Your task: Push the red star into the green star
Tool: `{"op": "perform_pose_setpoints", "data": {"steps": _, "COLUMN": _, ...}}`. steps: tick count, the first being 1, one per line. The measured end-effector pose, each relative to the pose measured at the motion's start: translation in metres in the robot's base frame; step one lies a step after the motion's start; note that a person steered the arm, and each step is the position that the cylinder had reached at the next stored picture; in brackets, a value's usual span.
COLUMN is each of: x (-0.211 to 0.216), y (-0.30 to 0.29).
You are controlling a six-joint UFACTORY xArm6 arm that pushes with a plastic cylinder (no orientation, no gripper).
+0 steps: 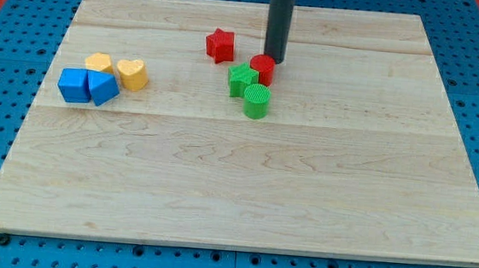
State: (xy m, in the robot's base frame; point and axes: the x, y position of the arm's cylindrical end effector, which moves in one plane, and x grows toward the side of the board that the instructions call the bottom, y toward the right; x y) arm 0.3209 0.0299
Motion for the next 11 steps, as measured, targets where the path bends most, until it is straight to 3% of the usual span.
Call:
{"op": "perform_pose_setpoints", "data": {"steps": 2, "x": -0.036, "y": 0.004}}
{"op": "perform_pose_setpoints", "data": {"steps": 3, "x": -0.062, "y": -0.032}}
{"op": "perform_pose_setpoints", "data": {"steps": 4, "x": -0.053, "y": -0.077}}
{"op": "perform_pose_setpoints", "data": {"steps": 5, "x": -0.014, "y": -0.086}}
{"op": "perform_pose_setpoints", "data": {"steps": 6, "x": -0.004, "y": -0.079}}
{"op": "perform_pose_setpoints", "data": {"steps": 7, "x": -0.023, "y": -0.089}}
{"op": "perform_pose_setpoints", "data": {"steps": 8, "x": -0.016, "y": -0.109}}
{"op": "perform_pose_setpoints", "data": {"steps": 10, "x": 0.014, "y": -0.075}}
{"op": "perform_pose_setpoints", "data": {"steps": 11, "x": 0.004, "y": -0.082}}
